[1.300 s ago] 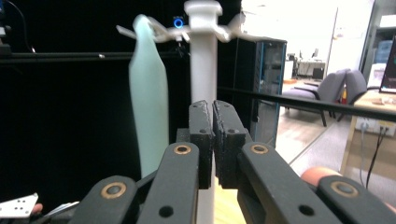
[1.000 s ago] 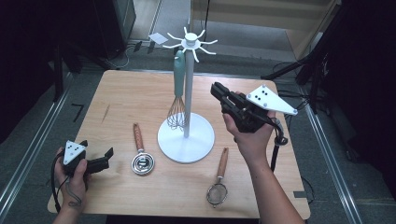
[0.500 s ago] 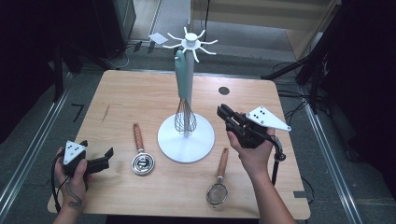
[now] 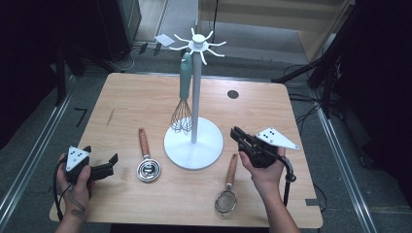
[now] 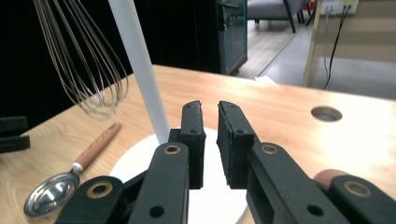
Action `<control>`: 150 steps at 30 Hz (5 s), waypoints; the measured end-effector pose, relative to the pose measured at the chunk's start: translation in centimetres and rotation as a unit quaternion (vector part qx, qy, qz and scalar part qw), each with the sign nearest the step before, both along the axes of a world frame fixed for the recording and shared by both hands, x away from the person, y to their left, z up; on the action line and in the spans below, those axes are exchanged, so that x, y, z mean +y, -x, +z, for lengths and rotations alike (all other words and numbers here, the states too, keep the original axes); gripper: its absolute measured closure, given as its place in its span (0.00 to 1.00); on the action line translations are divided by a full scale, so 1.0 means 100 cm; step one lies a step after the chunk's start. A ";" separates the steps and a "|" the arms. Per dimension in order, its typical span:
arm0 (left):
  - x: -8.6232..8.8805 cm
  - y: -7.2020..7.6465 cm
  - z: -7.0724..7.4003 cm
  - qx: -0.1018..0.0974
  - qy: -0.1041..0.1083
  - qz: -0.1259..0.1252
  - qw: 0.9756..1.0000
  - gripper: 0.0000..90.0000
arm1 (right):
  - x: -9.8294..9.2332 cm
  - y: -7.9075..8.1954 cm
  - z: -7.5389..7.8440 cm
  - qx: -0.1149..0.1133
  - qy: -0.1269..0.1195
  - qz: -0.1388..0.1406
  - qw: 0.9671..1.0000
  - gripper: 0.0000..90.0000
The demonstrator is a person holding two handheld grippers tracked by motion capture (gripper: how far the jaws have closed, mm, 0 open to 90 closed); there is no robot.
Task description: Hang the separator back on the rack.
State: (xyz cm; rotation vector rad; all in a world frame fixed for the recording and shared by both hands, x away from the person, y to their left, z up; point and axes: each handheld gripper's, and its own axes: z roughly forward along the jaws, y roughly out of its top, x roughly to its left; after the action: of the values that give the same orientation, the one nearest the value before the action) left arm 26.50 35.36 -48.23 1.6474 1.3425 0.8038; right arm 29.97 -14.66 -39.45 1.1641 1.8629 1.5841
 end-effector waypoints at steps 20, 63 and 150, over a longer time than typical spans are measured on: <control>0.000 0.000 0.000 0.002 0.001 -0.002 1.000 0.00 | -0.015 0.015 -0.055 0.095 0.030 -0.013 0.995 0.89; 0.000 0.000 0.000 0.006 0.002 -0.006 1.000 0.00 | -0.013 0.022 -0.095 0.265 0.030 -0.004 0.964 0.73; 0.000 -0.001 0.000 0.006 0.003 -0.006 1.000 0.00 | -0.063 0.019 -0.091 0.250 0.128 0.043 0.959 1.00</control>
State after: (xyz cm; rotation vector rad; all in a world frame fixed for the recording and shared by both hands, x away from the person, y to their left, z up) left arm 26.59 35.40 -48.21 1.6558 1.3414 0.7842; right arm 28.08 -20.98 -48.57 1.4748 2.3769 1.1031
